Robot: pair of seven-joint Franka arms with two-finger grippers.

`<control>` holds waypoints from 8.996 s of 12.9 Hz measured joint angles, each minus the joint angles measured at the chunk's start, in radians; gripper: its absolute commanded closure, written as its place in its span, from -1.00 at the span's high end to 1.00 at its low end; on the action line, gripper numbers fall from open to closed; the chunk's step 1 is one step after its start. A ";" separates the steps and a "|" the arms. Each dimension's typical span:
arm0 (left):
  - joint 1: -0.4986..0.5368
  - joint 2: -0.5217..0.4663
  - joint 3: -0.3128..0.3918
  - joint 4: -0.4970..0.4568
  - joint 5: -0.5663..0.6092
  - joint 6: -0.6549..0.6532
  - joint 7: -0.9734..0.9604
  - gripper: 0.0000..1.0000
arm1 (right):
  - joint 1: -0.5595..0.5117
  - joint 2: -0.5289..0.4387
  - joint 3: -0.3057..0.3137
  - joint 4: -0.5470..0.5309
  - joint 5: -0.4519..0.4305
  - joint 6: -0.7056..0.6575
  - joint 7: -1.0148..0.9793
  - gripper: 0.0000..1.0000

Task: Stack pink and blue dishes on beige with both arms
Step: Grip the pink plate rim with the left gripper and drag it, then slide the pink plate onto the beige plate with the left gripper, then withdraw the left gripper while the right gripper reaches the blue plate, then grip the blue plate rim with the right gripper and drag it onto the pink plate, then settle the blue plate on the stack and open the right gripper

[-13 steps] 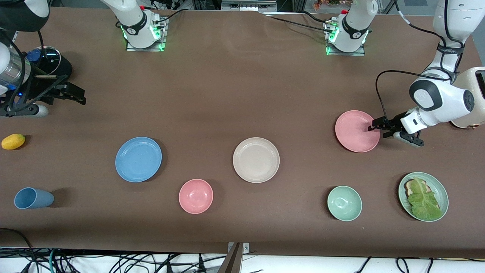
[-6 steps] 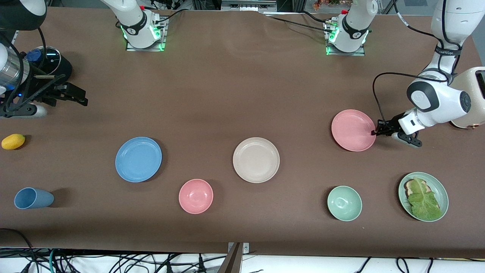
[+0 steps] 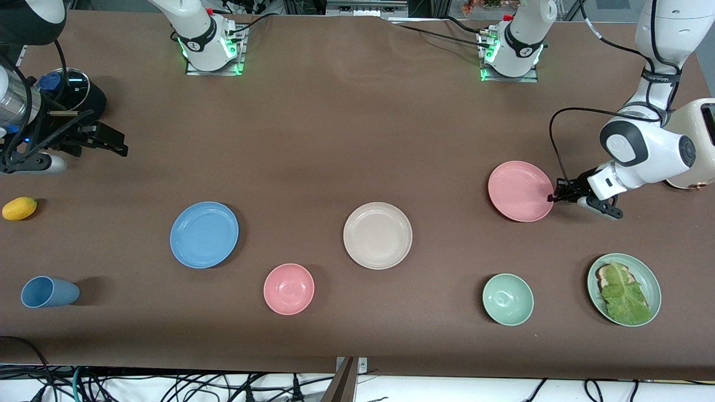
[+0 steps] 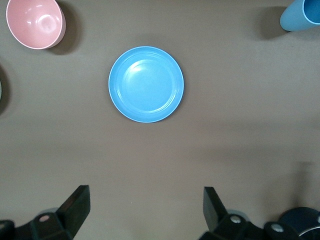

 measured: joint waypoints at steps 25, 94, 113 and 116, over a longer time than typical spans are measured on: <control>-0.604 0.243 -0.041 0.476 -0.004 0.067 -1.148 -1.00 | -0.002 0.159 0.003 0.035 0.003 0.008 -0.003 1.00; -0.041 -0.293 -0.167 0.704 0.598 -0.826 -0.937 1.00 | 0.444 0.655 0.128 0.208 0.061 0.580 0.894 -1.00; -0.040 -0.318 -0.206 0.663 0.599 -0.826 -0.948 1.00 | 0.494 0.777 0.128 0.286 0.061 0.661 1.000 0.28; -0.040 -0.316 -0.206 0.663 0.599 -0.826 -0.948 1.00 | 0.493 0.773 0.110 0.306 0.048 0.630 0.990 0.53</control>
